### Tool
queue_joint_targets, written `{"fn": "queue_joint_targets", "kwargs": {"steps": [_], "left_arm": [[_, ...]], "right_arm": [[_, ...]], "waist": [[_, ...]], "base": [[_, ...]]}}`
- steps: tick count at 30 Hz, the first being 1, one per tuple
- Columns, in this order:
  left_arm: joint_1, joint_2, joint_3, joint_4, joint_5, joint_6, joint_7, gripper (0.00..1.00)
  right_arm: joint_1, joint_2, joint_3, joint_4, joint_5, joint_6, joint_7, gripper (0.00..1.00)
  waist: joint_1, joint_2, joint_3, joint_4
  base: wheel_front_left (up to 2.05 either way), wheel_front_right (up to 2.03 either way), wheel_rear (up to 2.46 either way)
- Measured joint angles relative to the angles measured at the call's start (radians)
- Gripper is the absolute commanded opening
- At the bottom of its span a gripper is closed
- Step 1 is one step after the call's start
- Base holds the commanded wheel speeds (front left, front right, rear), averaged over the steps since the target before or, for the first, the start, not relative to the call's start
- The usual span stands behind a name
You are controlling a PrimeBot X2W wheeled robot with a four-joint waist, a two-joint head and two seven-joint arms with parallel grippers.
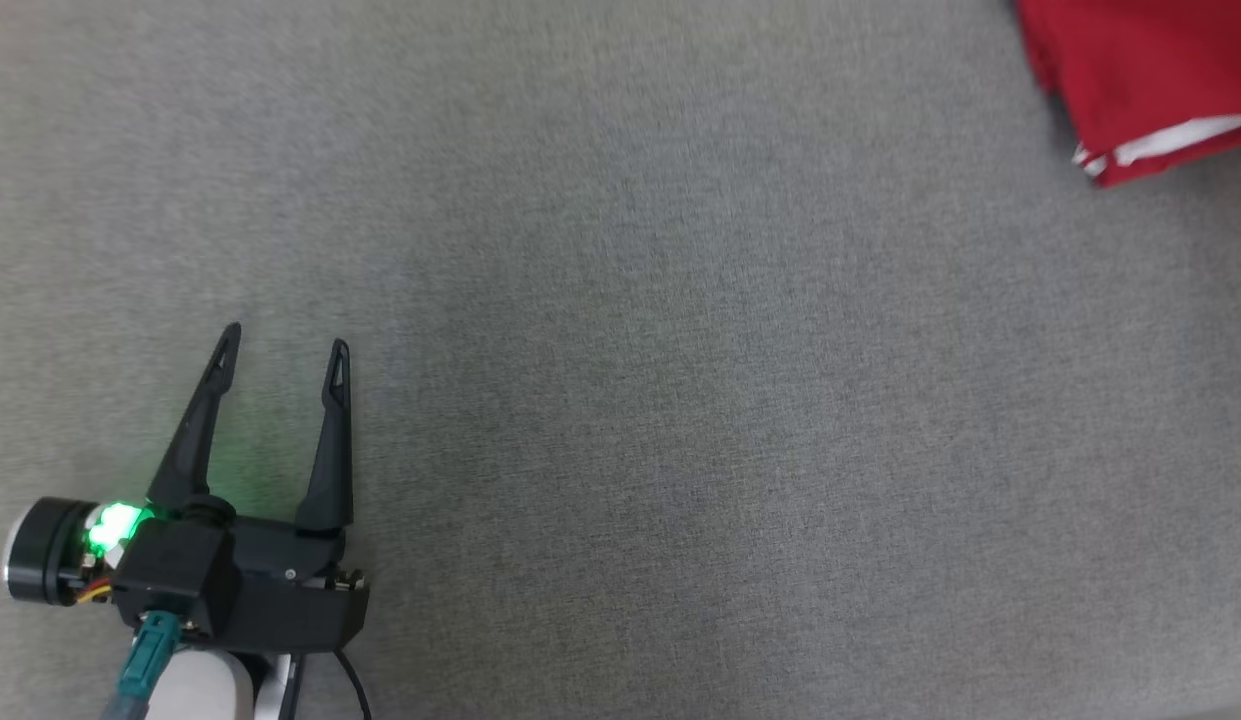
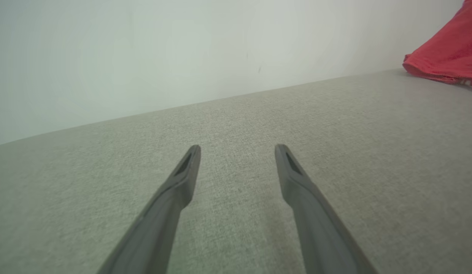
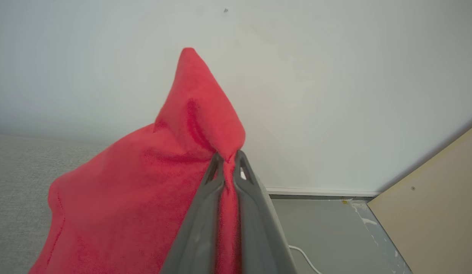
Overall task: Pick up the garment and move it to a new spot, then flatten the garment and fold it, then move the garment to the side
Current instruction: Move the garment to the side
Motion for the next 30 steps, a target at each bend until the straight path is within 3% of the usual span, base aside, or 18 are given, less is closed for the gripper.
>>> {"fn": "queue_joint_targets", "kwargs": {"steps": [11,19,20,21,22,23,24,30], "left_arm": [[-0.02,0.034,-0.007,-0.104,0.019,-0.001,0.0,1.0],[-0.025,0.052,-0.007,-0.153,0.023,0.005,-0.005,1.0],[-0.025,0.054,-0.007,-0.155,0.023,0.007,-0.005,1.0],[-0.026,0.056,-0.008,-0.158,0.023,0.007,-0.005,1.0],[-0.026,0.057,-0.008,-0.159,0.023,0.007,-0.006,1.0],[-0.026,0.059,-0.008,-0.159,0.023,0.007,-0.006,1.0],[-0.026,0.06,-0.008,-0.159,0.023,0.008,-0.006,1.0],[-0.026,0.049,-0.002,-0.137,0.01,0.025,-0.006,1.0]], "right_arm": [[-0.112,-0.144,0.042,0.09,-0.083,0.0,0.029,0.0],[-0.157,-0.132,0.048,0.166,-0.118,0.0,0.03,0.0],[-0.161,-0.13,0.049,0.179,-0.129,0.0,0.034,0.04],[-0.164,-0.128,0.053,0.185,-0.14,0.0,0.034,0.18],[-0.165,-0.125,0.053,0.189,-0.15,0.0,0.025,0.48],[-0.169,-0.12,0.05,0.194,-0.156,0.0,0.017,0.96],[-0.173,-0.114,0.049,0.2,-0.164,0.0,0.009,1.0],[-0.191,-0.088,0.037,0.206,-0.202,0.0,-0.057,1.0]], "waist": [[-0.0003,-0.0003,0.13,-0.024],[-0.0005,-0.0004,0.195,-0.032],[-0.0005,-0.0005,0.2,-0.033],[-0.0005,-0.0005,0.204,-0.034],[-0.0005,-0.0005,0.207,-0.036],[-0.0005,-0.0005,0.208,-0.037],[-0.0005,-0.0005,0.208,-0.038],[-0.0003,-0.0003,0.175,-0.038]], "base": [[0.0,0.0,0.0],[0.0,0.0,0.0],[0.0,0.0,0.0],[0.0,0.0,0.0],[0.0,0.0,0.0],[0.0,0.0,0.0],[0.0,0.0,0.0],[0.0,0.0,0.0]]}}
